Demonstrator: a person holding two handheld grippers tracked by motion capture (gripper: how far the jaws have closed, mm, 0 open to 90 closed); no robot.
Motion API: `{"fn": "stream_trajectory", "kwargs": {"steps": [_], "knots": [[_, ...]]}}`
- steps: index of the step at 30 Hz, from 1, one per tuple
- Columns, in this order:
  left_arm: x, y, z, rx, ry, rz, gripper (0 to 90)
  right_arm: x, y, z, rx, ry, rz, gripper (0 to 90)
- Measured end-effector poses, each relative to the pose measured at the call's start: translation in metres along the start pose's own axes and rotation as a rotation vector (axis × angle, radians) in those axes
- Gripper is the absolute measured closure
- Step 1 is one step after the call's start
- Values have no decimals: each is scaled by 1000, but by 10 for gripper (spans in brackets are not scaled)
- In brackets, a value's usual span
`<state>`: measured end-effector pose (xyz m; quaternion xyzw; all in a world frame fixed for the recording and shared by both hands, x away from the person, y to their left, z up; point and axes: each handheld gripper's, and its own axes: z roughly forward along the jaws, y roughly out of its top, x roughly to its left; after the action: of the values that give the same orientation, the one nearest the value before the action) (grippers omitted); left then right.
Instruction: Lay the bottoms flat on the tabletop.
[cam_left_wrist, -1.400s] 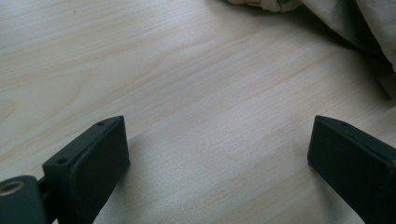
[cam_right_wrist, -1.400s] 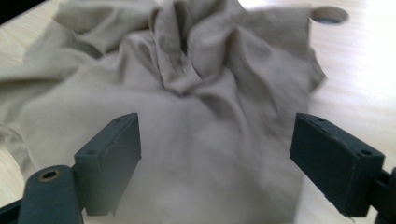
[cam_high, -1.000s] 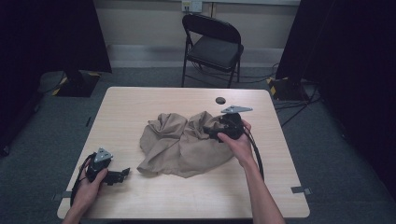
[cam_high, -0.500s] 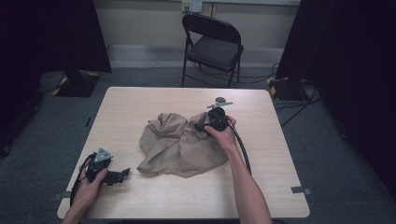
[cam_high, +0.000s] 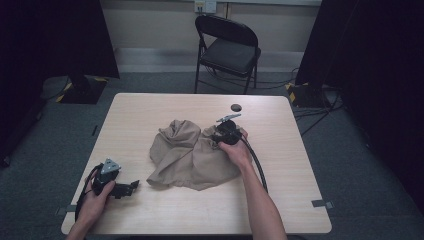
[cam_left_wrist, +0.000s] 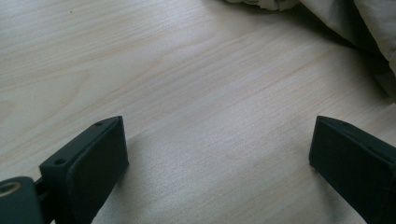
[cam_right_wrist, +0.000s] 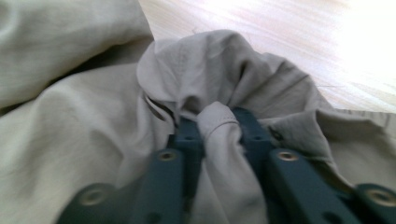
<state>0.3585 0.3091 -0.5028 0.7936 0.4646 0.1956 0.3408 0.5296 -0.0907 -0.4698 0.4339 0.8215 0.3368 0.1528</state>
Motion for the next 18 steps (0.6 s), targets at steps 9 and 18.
{"fn": "stream_trajectory", "kwargs": {"steps": [9,18], "knots": [[0,0,0,0,0,0,38,1,-7,-52,-110,60,-5,807],[0,0,0,0,2,1,38,7,-54,-121,-180,86,-45,809]]}}
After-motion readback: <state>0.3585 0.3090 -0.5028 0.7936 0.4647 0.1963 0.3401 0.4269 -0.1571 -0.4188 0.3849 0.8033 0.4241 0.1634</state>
